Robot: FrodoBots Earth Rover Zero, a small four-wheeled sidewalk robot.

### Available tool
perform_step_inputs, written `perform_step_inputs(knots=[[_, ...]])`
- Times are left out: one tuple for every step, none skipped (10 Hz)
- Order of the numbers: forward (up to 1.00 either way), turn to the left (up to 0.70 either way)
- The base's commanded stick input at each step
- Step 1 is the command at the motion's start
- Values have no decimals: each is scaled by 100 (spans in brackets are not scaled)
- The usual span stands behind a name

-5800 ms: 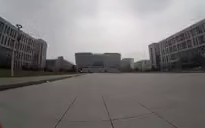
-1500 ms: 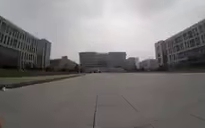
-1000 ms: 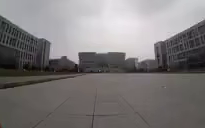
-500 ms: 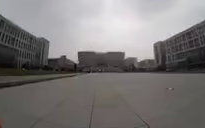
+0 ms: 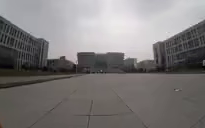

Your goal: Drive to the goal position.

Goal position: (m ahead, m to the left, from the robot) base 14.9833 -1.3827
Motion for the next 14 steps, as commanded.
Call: perform_step_inputs(knots=[[70,-1],[70,-1],[70,-1],[70,-1],[70,-1],[70,-1],[70,-1],[70,-1],[70,-1],[70,-1],[70,-1],[70,-1],[70,-1],[70,-1]])
